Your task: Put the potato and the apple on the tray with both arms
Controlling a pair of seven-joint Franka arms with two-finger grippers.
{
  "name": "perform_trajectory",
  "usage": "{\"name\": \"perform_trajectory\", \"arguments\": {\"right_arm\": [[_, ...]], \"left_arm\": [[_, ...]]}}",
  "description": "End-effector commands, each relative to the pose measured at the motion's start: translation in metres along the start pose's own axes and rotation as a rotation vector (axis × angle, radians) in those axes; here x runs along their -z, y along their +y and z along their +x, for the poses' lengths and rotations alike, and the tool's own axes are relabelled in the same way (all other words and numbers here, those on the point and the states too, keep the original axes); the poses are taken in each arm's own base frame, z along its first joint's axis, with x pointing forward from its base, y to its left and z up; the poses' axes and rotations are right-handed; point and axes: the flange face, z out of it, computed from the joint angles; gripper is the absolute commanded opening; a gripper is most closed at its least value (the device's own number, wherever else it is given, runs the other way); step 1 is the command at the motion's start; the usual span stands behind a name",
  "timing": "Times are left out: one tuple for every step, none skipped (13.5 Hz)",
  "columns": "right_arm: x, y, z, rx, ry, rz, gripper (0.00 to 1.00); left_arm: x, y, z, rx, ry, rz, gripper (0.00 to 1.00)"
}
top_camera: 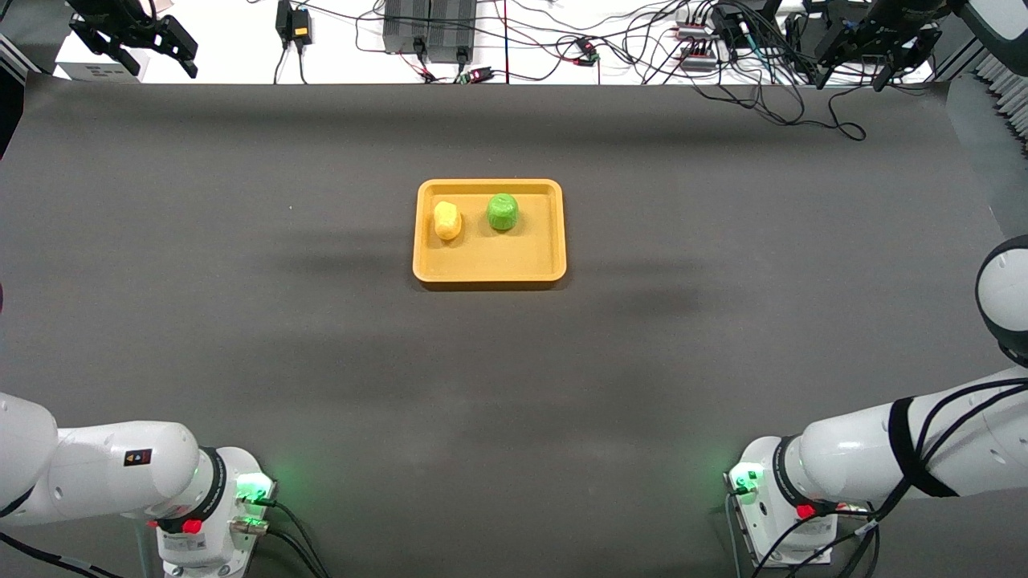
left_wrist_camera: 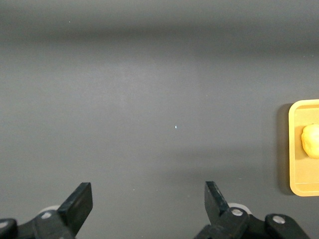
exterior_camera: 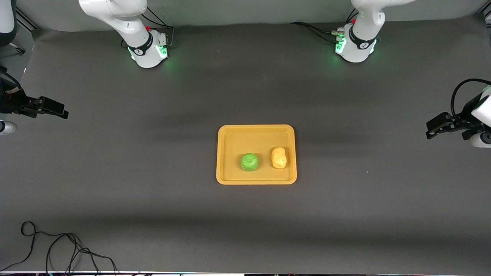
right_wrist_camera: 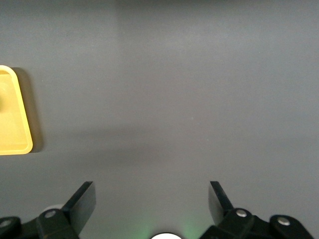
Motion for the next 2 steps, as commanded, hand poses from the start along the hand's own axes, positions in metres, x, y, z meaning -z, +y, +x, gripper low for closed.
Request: {"name": "perform_trajectory", "arguments": {"right_arm": [[0.0061, -0.0008, -0.0051, 0.022, 0.013, 0.005, 1.0], [0.0046, -0.0008, -0.0045, 0.022, 0.01, 0.005, 1.0]], "left_arm": [[0.0057, -0.0017, 0.004, -0.01, 0.015, -0.004, 1.0], [0.0041, -0.0017, 0.0029, -0.011, 0.005, -0.004, 1.0]]}}
